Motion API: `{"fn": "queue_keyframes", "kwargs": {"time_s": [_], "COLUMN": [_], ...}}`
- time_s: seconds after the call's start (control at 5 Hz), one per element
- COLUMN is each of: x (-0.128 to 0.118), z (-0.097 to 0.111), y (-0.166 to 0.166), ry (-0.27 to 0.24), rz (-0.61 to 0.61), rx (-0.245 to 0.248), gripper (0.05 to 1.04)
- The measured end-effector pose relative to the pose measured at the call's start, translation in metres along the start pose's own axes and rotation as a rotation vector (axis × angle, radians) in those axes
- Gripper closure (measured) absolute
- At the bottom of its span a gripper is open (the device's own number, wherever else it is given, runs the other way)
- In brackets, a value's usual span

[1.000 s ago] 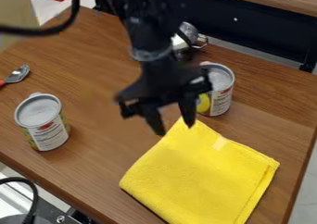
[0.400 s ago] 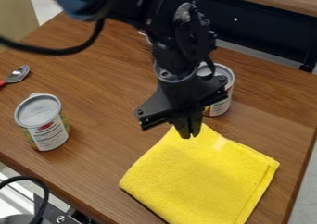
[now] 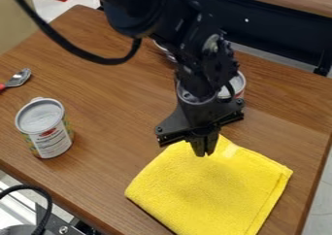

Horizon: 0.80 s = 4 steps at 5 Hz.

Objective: Move the yellow cloth to the bottom right corner of the table

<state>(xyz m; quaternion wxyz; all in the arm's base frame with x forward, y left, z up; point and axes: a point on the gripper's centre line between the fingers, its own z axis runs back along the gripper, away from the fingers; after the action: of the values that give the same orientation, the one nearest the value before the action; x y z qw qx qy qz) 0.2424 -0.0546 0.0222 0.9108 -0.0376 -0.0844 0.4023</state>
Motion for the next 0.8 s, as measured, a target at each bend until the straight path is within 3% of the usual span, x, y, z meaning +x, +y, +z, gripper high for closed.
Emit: {"fn": "queue_keyframes", "kwargs": {"time_s": [0.2, 0.6, 0.8], "x": [-0.008, -0.013, -0.009], "z": [-0.010, -0.025, -0.029], "y": [0.006, 0.022, 0.027], "ry": [0.020, 0.088, 0.083], "rz": [0.004, -0.019, -0.024], "rx": [-0.018, 0.053, 0.076], "gripper": [1.031, 1.031, 1.031]}}
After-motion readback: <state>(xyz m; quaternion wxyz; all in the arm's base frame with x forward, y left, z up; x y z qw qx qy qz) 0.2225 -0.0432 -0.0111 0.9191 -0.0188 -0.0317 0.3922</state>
